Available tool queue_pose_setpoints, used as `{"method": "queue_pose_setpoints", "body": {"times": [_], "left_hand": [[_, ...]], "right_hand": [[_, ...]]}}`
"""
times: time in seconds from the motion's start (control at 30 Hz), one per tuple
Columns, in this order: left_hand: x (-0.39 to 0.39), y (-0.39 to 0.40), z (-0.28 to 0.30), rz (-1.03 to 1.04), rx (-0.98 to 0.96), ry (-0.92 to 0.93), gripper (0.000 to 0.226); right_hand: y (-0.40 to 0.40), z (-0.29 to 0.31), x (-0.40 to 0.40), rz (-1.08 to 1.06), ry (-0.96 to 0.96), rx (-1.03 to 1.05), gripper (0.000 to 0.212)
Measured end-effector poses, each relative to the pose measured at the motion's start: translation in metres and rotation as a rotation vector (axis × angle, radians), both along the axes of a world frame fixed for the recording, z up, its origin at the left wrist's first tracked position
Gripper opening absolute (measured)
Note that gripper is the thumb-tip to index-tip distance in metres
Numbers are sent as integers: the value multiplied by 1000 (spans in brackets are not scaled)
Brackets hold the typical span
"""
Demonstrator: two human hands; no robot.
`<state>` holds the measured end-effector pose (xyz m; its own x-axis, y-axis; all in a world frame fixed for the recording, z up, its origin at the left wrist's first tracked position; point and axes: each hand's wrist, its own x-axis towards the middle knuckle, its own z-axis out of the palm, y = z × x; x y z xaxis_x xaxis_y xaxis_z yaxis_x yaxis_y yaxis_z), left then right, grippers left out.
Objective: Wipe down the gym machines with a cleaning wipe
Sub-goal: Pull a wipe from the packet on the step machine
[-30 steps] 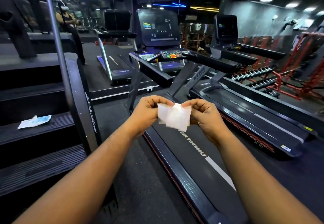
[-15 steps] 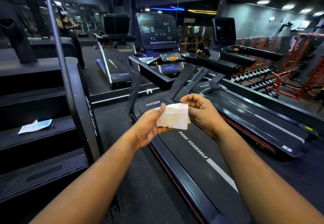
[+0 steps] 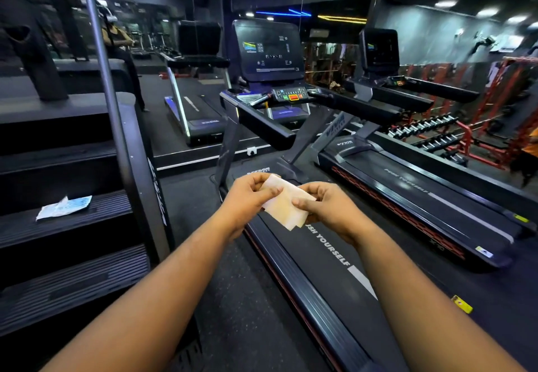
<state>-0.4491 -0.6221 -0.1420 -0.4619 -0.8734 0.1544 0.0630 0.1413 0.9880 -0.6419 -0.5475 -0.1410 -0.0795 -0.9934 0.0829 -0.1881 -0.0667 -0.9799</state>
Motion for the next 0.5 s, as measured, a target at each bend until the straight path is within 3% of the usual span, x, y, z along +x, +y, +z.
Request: {"method": "queue_pose_setpoints", "body": {"times": [0.1, 0.2, 0.37, 0.5], "left_hand": [[9, -5, -20, -53, 307, 150, 25], [16, -11, -46, -131, 469, 120, 44], [19, -33, -56, -95, 473, 152, 39], [15, -59, -56, 25, 288, 128, 41]], "right_hand": [[-13, -5, 17, -82, -108, 9, 14], [-22, -19, 33, -134, -222, 50, 11], [-34, -39, 54, -182, -338, 109, 13], [-52, -42, 56, -222, -310, 125, 17]]}}
